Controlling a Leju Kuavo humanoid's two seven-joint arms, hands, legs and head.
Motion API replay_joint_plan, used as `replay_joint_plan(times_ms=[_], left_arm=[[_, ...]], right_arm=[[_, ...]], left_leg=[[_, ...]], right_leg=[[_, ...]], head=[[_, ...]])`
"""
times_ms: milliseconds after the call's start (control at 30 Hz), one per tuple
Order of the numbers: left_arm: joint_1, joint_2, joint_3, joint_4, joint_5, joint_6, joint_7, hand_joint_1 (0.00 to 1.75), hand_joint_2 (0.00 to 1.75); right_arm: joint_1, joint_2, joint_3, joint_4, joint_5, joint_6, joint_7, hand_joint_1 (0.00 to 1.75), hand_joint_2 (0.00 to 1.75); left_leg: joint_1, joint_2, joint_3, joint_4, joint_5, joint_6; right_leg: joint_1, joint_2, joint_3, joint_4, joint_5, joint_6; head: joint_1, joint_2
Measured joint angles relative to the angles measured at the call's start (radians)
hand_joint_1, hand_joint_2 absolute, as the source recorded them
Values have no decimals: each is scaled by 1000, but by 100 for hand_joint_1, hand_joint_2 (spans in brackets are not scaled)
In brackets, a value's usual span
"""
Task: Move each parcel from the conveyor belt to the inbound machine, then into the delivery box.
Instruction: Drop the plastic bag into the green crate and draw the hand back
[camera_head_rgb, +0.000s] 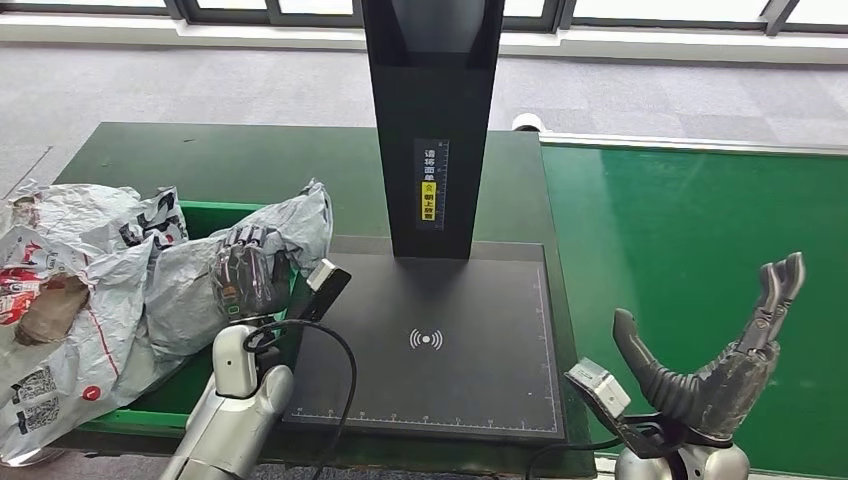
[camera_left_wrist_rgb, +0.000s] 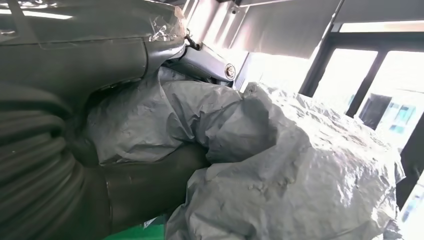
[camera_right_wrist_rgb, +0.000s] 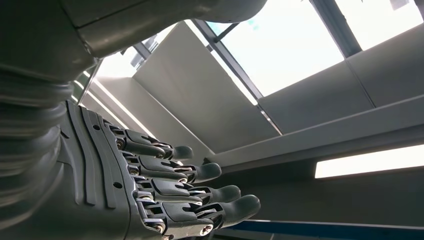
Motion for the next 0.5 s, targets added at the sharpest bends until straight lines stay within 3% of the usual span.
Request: replay_joint_plan(times_ms=[500], left_arm=[[1,-24,36,38,-3,0,-14,175,175]], right_arm=[[0,0,0,0,6,0,6,0,175]], left_leg=[[0,0,0,0,0,0]], right_leg=[[0,0,0,0,0,0]], head=[[0,0]])
